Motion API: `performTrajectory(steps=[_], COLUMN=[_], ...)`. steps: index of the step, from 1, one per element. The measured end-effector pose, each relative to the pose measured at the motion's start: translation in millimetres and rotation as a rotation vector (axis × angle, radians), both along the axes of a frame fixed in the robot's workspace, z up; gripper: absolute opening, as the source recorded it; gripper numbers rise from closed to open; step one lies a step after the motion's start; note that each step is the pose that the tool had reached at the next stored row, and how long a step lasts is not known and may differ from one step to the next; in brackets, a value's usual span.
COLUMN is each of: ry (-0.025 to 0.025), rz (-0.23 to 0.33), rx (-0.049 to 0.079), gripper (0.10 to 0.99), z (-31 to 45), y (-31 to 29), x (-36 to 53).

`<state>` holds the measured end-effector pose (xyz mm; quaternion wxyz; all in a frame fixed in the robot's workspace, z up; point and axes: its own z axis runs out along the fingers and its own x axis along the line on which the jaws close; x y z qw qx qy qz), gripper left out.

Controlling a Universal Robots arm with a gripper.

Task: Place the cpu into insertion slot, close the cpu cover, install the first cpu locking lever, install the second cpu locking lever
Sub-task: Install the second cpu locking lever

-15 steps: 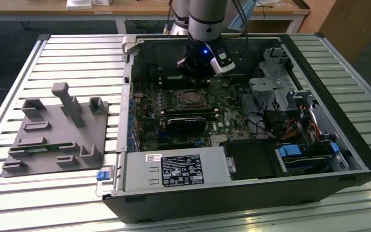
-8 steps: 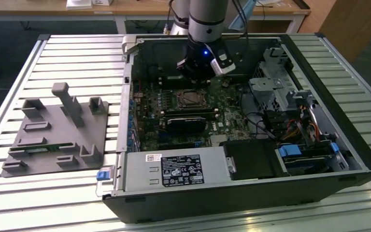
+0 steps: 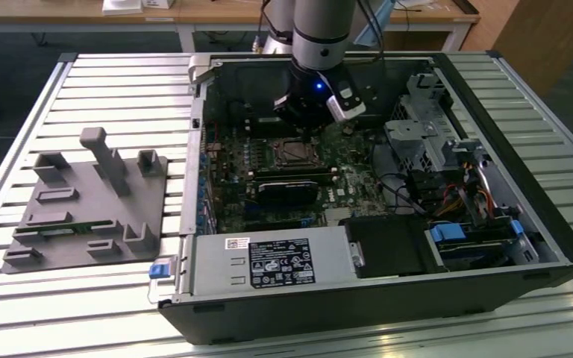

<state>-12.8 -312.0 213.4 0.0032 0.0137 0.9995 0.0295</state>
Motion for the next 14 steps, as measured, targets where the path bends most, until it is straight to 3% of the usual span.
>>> performTrajectory(steps=[6, 11, 14], ry=[0.0000, -0.0001, 0.0000], rz=[0.000, 0.000, 0.000], rx=[0.002, 0.004, 0.003], gripper=[0.106, 0.106, 0.106], z=[1.0, 11.8, 22.4], y=[-8.2, -8.7, -8.7], x=[0.0, 0.0, 0.0])
